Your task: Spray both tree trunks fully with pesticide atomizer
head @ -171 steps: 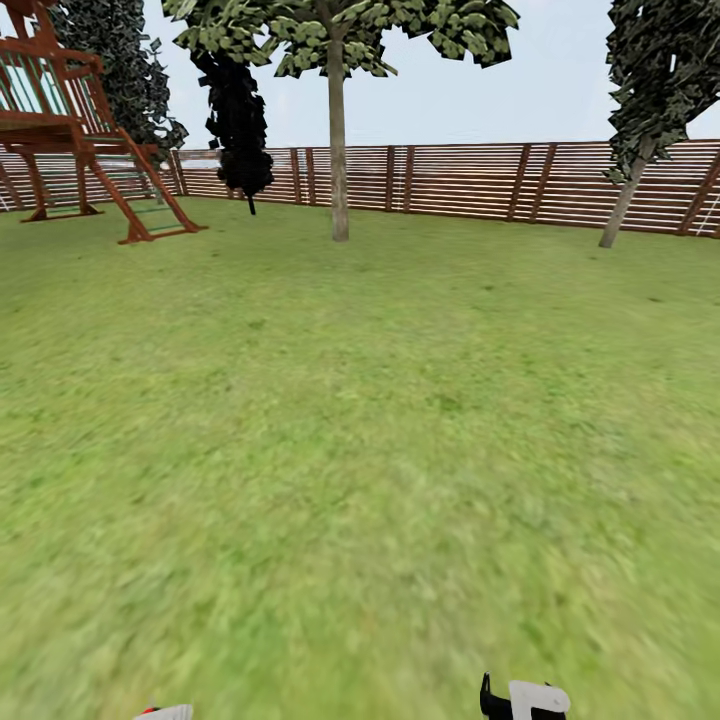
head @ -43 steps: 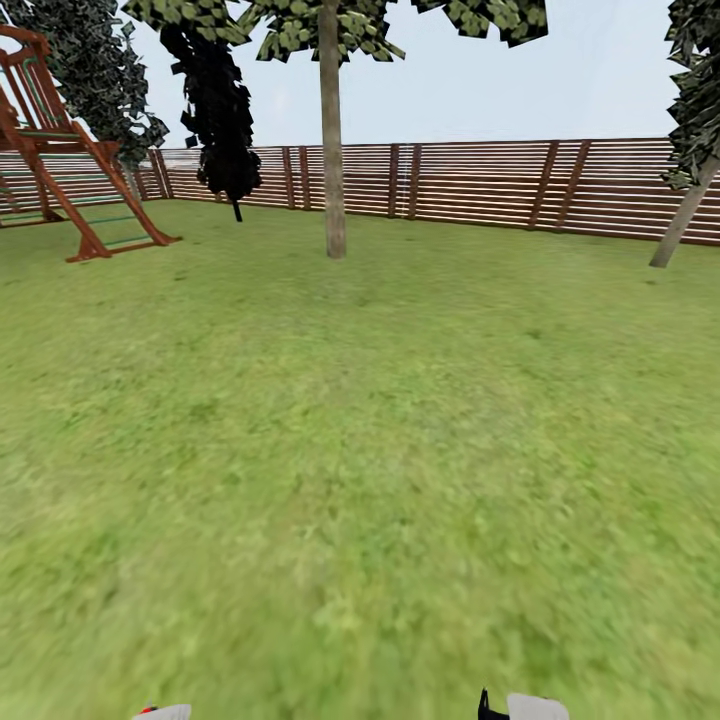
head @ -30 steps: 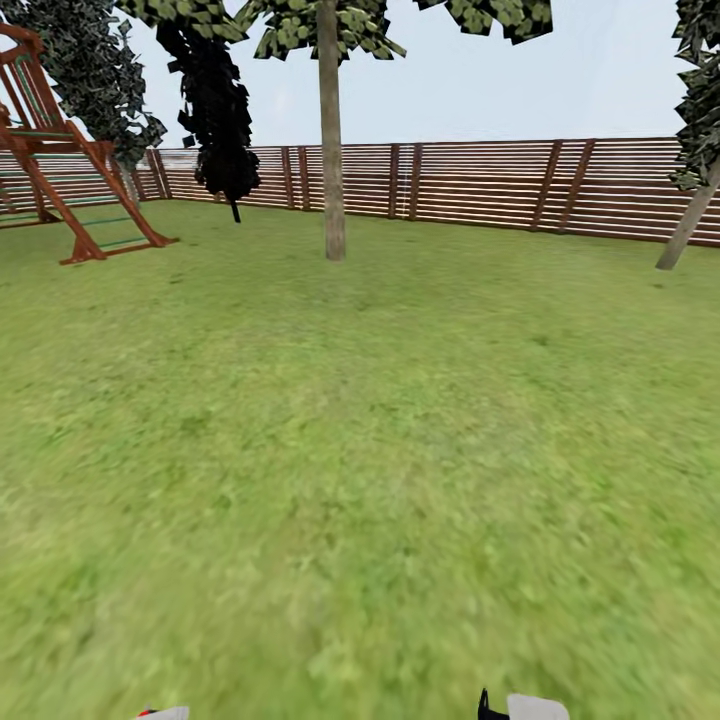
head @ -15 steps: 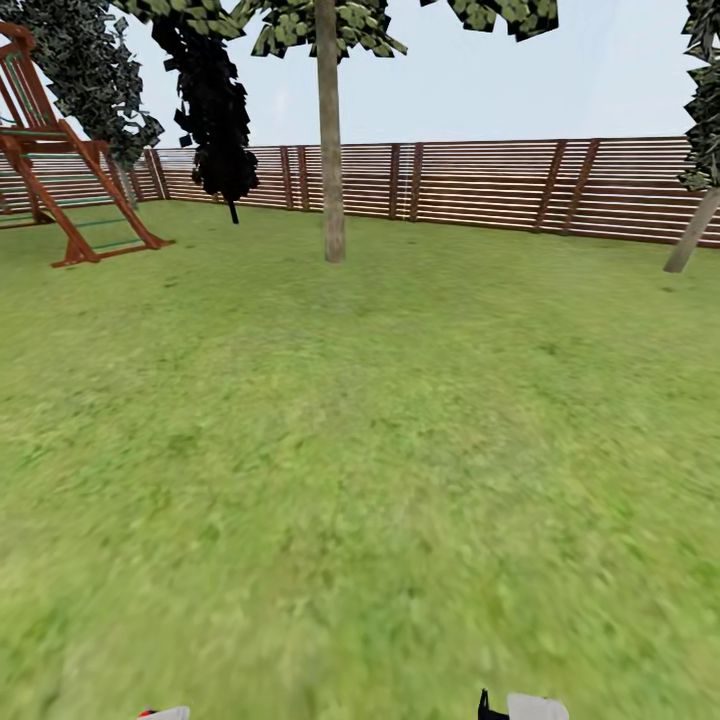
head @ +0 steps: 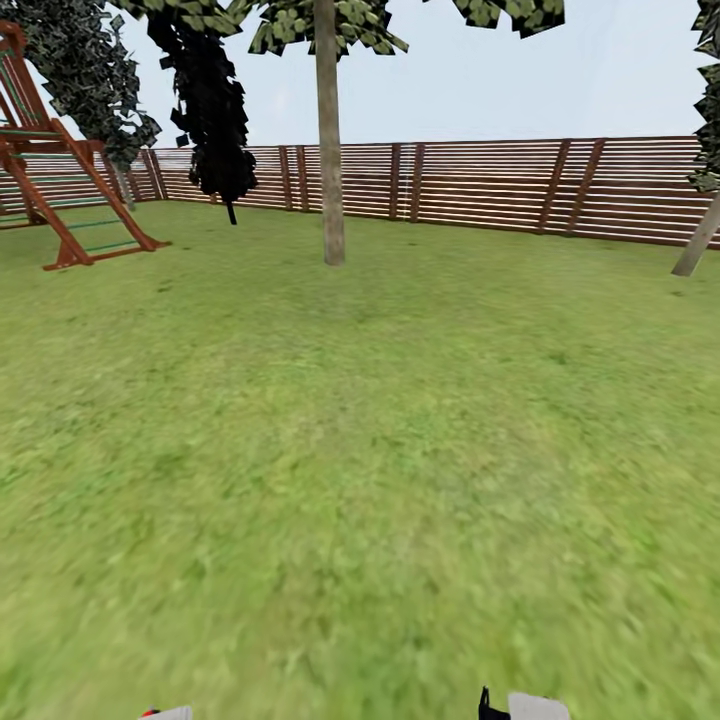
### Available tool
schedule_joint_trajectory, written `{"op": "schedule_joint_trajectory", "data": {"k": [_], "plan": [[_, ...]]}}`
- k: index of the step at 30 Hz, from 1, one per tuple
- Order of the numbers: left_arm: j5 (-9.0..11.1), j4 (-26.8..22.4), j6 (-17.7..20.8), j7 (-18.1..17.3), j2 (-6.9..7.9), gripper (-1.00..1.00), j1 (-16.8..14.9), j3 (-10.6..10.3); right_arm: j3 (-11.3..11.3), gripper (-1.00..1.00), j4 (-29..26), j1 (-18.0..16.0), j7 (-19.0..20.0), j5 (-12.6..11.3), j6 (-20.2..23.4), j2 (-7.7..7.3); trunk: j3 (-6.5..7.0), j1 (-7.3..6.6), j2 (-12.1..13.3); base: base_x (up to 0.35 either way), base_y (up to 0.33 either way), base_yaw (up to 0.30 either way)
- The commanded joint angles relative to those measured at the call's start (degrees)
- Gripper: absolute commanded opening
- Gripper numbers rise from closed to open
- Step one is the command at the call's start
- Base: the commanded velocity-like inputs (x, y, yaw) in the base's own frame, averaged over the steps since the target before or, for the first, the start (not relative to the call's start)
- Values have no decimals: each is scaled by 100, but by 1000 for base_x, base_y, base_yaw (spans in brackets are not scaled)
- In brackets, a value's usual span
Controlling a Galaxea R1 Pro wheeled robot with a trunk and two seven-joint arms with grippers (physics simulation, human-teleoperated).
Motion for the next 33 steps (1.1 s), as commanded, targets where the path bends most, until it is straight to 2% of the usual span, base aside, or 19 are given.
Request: {"op": "schedule_joint_trajectory", "data": {"k": [1, 7, 15, 33], "plan": [[1, 0, -2, -1, 0, -100, 0, 1, 9, 100, -1, 0, 2, 6, -3, 1, 0, 0, 0, 338, 0, 0], [-2, 0, 4, 1, -1, -100, 0, 1, 49, 100, 6, 0, 12, 54, -14, -9, -3, 0, 0, 338, 0, 33], [9, 0, 4, 1, -1, -100, 0, 1, 49, 100, 6, 0, 12, 55, -14, -10, -23, 0, 0, 338, 0, 220], [30, 0, 4, 1, -1, -100, 0, 1, 49, 100, 6, 0, 12, 55, -14, -19, -24, 0, 0, 338, 0, 4]]}}
